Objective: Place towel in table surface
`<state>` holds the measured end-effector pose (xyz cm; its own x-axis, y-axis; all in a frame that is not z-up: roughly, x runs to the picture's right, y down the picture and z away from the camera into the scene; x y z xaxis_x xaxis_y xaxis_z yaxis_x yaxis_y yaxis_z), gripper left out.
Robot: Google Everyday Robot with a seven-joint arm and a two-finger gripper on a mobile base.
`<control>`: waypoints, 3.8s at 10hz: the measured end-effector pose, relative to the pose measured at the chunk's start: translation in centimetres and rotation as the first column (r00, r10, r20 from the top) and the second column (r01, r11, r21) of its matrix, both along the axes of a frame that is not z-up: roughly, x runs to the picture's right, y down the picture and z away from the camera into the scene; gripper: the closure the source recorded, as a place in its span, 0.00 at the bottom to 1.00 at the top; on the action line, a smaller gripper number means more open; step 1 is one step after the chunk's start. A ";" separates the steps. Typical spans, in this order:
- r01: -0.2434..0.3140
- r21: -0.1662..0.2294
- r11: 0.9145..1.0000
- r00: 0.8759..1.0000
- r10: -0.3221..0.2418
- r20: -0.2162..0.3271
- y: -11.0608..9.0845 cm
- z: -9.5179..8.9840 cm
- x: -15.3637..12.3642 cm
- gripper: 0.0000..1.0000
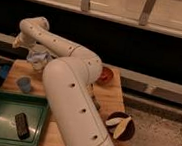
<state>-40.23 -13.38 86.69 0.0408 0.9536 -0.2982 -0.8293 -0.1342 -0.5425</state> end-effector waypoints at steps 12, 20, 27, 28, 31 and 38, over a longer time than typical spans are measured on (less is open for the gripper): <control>0.002 -0.055 0.998 0.991 -0.009 -0.136 1.0 5.0 2.9 0.35; 0.019 -0.077 0.997 0.987 -0.031 -0.157 2.2 6.1 3.2 0.86; 0.009 0.051 0.999 0.999 -0.006 -0.053 -1.5 -0.2 2.1 0.86; 0.013 0.093 0.996 1.000 -0.012 -0.020 -2.5 -2.6 1.5 0.86; 0.008 0.177 0.984 1.000 -0.013 0.027 -3.8 -7.1 2.5 0.86; -0.079 0.223 0.972 0.992 0.098 -0.076 -0.9 -12.1 13.7 0.86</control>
